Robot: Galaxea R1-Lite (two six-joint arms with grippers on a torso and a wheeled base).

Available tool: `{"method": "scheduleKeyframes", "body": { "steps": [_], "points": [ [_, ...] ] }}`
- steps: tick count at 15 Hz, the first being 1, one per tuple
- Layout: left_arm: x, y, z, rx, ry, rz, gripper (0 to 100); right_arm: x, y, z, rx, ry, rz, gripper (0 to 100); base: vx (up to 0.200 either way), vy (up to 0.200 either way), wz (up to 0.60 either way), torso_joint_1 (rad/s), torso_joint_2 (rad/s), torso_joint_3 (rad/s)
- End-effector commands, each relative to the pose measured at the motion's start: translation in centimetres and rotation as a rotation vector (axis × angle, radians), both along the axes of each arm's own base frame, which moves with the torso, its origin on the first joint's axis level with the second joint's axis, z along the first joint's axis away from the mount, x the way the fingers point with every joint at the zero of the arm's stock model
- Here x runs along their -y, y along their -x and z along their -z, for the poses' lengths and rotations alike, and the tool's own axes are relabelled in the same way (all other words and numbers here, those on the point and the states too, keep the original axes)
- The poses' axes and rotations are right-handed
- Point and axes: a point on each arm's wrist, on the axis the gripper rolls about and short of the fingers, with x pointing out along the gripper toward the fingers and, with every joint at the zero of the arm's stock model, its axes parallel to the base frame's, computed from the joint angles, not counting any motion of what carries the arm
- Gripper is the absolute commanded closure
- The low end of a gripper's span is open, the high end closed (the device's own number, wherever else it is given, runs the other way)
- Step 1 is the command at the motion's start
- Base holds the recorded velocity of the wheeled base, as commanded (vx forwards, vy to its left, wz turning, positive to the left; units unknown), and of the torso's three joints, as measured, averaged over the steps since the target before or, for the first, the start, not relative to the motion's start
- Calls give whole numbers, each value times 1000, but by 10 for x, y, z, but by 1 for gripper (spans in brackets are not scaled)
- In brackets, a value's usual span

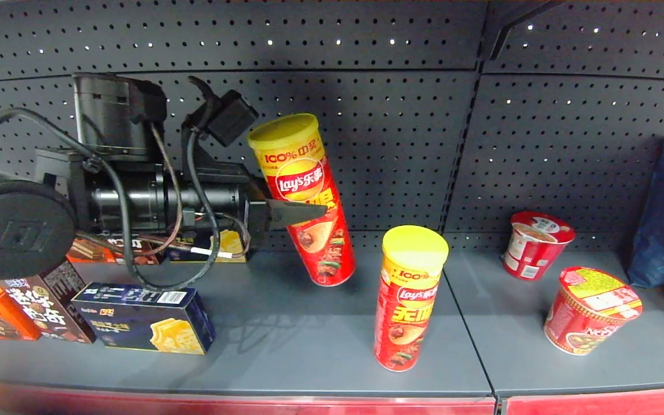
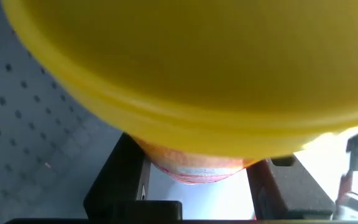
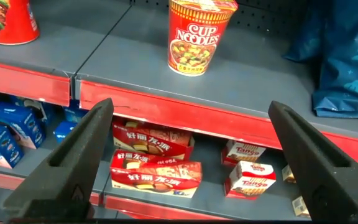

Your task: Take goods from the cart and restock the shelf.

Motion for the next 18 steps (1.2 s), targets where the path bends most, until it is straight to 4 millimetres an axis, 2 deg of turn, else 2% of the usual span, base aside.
{"method": "scheduleKeyframes", "body": {
  "steps": [1, 3, 8, 11, 14, 18],
  "points": [
    [6, -23, 10, 2, -25, -1, 100, 0, 0, 0, -3, 0, 0, 0, 0, 0, 0, 0, 0, 0],
    [14, -42, 18, -2, -35, 2, 100, 0, 0, 0, -3, 0, 1, 0, 0, 0, 0, 0, 0, 0],
    [16, -63, 35, -34, -121, 18, 100, 0, 0, 0, -4, 0, 1, 0, 0, 0, 0, 0, 0, 0],
    [18, -70, 34, -57, -166, 35, 100, 0, 0, 0, -4, 0, 1, 0, 0, 0, 0, 0, 0, 0],
    [27, -86, 33, -55, -190, 56, 100, 0, 0, 0, -3, 0, 1, 0, 0, 0, 0, 0, 0, 0],
    [39, -91, 47, -83, -202, 82, 100, 0, 0, 0, -4, 0, 1, 0, 0, 0, 0, 0, 0, 0]
  ]
}}
